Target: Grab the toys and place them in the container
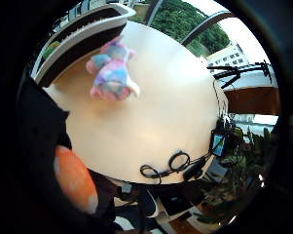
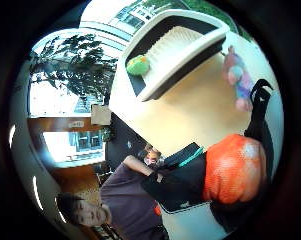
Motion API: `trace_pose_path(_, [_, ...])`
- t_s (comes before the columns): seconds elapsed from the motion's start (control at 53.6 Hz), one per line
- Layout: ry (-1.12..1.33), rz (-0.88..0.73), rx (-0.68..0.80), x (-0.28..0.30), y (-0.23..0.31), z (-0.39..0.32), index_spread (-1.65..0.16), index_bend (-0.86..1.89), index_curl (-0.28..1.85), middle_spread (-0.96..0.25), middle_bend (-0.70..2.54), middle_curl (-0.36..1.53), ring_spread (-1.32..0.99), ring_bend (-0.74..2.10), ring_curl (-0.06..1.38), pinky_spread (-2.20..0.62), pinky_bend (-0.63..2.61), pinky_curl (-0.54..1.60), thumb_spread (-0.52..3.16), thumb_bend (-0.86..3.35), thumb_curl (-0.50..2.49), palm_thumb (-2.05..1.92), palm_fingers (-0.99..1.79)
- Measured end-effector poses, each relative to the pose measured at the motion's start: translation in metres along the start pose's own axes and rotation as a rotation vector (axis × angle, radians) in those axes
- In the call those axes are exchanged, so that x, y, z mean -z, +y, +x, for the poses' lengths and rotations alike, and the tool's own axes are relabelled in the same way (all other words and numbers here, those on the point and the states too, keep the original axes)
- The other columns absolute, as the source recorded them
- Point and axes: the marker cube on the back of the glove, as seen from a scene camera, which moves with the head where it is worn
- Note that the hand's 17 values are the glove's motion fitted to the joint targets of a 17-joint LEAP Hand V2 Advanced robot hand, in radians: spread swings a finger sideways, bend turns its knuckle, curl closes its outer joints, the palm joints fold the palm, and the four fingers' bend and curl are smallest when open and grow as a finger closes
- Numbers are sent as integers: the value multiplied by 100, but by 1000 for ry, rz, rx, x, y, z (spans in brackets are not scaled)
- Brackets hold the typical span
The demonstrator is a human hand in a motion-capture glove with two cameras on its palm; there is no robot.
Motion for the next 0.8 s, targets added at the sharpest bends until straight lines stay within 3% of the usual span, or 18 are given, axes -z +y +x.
trace_pose_path(0.243, [9,284,-30,77,-76,-67,-19,98,84,-17,126,81,-33,141,71,-38,105,55,78,-1,75,37,109])
trace_pose_path(0.448, [1,577,-13,91,-134,-120,-18,96,89,-16,126,83,-33,142,71,-38,106,56,77,-1,80,38,107])
trace_pose_path(0.691, [-30,608,-66,24,-195,-146,-18,93,94,-15,125,85,-33,143,70,-37,106,57,76,-1,86,38,107])
trace_pose_path(0.803, [-40,529,-109,-15,-209,-145,-18,91,97,-15,122,85,-33,142,70,-38,106,57,76,-1,88,39,101])
